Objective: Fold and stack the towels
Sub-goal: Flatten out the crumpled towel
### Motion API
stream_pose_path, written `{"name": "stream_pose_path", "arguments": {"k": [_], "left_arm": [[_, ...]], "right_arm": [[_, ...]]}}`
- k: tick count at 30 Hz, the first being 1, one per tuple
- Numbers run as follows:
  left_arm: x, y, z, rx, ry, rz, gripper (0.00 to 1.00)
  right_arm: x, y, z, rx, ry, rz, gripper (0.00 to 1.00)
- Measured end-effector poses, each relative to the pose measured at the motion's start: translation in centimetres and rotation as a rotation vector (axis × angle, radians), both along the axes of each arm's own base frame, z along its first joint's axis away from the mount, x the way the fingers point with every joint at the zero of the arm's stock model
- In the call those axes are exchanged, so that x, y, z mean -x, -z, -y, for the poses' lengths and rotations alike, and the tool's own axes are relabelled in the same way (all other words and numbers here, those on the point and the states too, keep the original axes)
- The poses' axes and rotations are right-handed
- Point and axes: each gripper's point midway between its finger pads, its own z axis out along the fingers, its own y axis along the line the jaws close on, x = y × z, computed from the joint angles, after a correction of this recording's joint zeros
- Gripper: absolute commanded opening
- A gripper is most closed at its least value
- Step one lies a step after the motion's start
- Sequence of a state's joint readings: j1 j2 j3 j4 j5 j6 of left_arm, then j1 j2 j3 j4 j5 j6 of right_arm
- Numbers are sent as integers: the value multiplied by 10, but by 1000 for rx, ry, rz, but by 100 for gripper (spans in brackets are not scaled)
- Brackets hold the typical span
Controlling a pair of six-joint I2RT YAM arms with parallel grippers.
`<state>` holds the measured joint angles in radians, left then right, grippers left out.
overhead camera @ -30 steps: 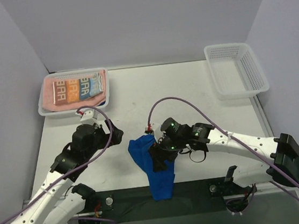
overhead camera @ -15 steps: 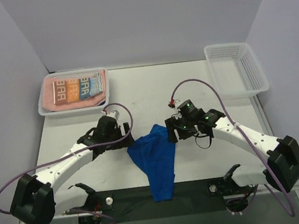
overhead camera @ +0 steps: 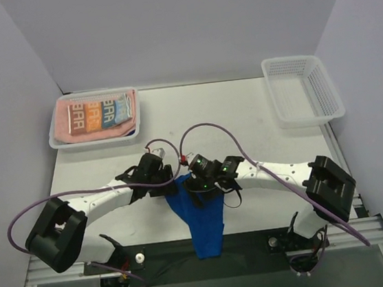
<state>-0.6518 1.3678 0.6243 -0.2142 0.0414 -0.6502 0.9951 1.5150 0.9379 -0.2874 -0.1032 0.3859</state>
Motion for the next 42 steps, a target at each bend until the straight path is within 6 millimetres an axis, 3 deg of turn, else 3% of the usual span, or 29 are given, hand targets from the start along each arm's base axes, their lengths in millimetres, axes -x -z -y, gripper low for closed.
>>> {"name": "stream_pose_path", "arguments": {"k": [1,3,4,6,8,9,12,14,16,19,21,23,25,27,30,33,35,39,42], "left_arm": [[0,1,1,3,-1,1,46],[-1,3,0,9,-21,1,31],[0,5,-1,7,-28,-2,17],[1,8,-3,3,-39,-6,4],[1,8,-4,4,-50,1,0],[1,8,-6,3,-55,6,0],[1,7,-13,-13,-74,27,0],[-1,3,-21,-24,-96,45,0],[-8,-3,-32,-26,-131,64,0],[-21,-15,-56,-7,-220,92,0],[-23,-28,-54,68,-229,102,0],[-24,-47,-44,144,-208,137,0],[-28,-68,-34,216,-184,184,0],[-34,-72,-45,192,-216,215,0],[-33,-57,-64,131,-277,180,0],[-18,-38,-69,105,-276,119,0],[-10,-31,-69,98,-271,88,0],[-4,-30,-67,99,-259,68,0],[2,-35,-66,115,-251,63,0]], "right_arm": [[1,1,-7,0,-10,1,69],[4,6,-18,10,-22,-2,68],[5,9,-22,19,-25,-6,67],[8,20,-24,44,-26,-22,64],[11,32,-24,74,-27,-37,55],[11,37,-23,87,-24,-37,34],[6,42,-20,102,5,-15,4],[2,43,-14,95,45,-7,2],[-7,41,4,94,103,9,2],[-30,31,50,77,262,39,2],[-55,7,66,-36,381,88,4],[-79,-32,76,-178,465,165,9],[-89,-63,88,-277,517,226,25],[-96,-75,119,-260,600,295,44],[-96,-71,152,-184,667,315,48],[-82,-55,146,-126,598,258,48],[-69,-46,130,-101,514,225,48],[-46,-23,103,-44,372,151,50],[-39,-2,96,19,334,92,55]]}}
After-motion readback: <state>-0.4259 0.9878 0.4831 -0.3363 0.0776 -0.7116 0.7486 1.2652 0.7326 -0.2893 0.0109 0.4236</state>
